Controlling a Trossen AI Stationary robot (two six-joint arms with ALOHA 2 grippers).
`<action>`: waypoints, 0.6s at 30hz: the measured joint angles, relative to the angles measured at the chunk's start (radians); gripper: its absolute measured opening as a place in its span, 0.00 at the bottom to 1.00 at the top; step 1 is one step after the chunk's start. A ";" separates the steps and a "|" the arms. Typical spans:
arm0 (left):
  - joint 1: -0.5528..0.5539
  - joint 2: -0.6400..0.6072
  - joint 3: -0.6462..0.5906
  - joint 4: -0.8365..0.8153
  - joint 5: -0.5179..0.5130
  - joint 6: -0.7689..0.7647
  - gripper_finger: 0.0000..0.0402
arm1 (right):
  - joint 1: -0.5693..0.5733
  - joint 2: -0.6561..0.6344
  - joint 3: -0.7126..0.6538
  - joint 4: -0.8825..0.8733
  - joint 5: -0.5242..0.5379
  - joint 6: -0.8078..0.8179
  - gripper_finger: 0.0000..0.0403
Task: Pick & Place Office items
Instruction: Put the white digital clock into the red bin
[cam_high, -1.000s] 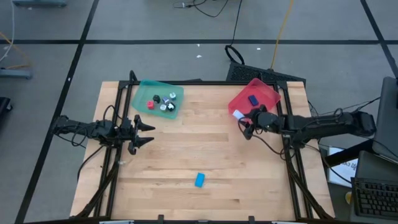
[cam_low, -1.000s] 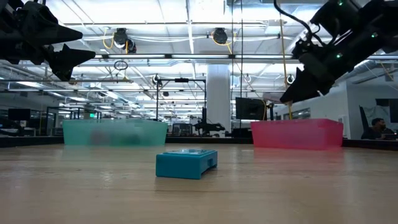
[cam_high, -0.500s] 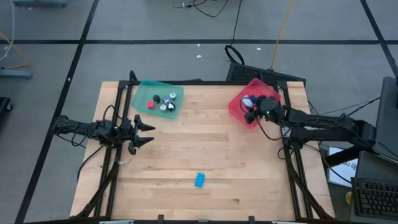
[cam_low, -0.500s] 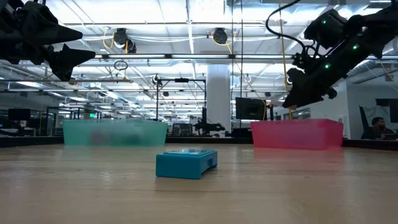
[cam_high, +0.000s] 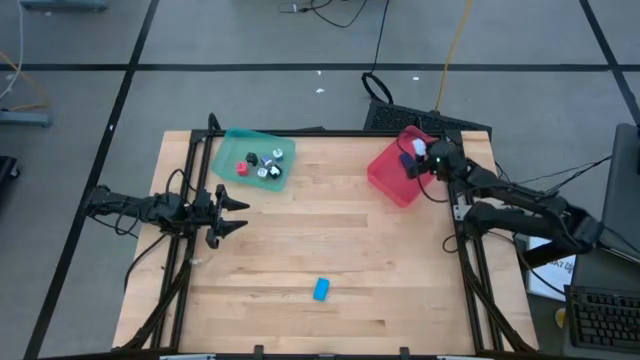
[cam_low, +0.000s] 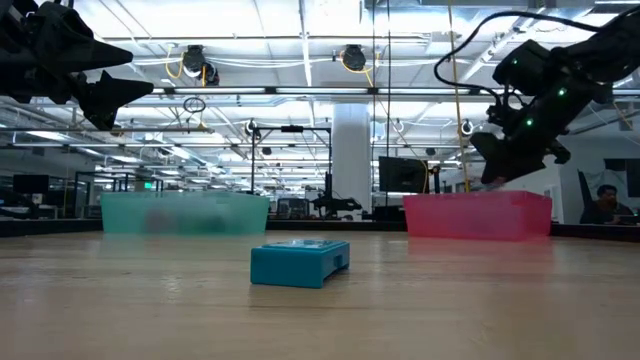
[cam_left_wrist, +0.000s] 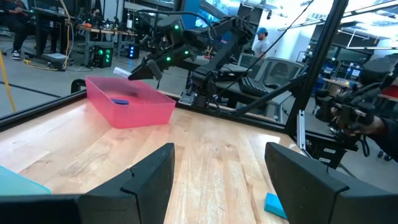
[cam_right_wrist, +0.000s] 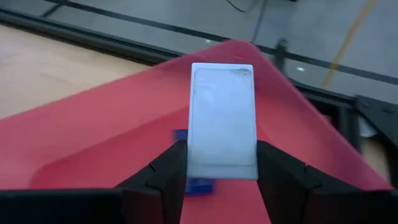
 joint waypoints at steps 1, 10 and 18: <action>0.000 0.000 0.000 0.000 0.000 0.000 0.63 | -0.015 0.000 0.000 -0.009 0.000 -0.006 0.39; 0.000 0.000 0.000 0.000 0.000 0.000 0.63 | -0.085 0.053 0.000 -0.035 -0.052 -0.030 0.38; 0.000 0.000 0.000 0.000 0.000 0.000 0.63 | -0.094 0.134 0.000 -0.025 -0.052 -0.043 0.39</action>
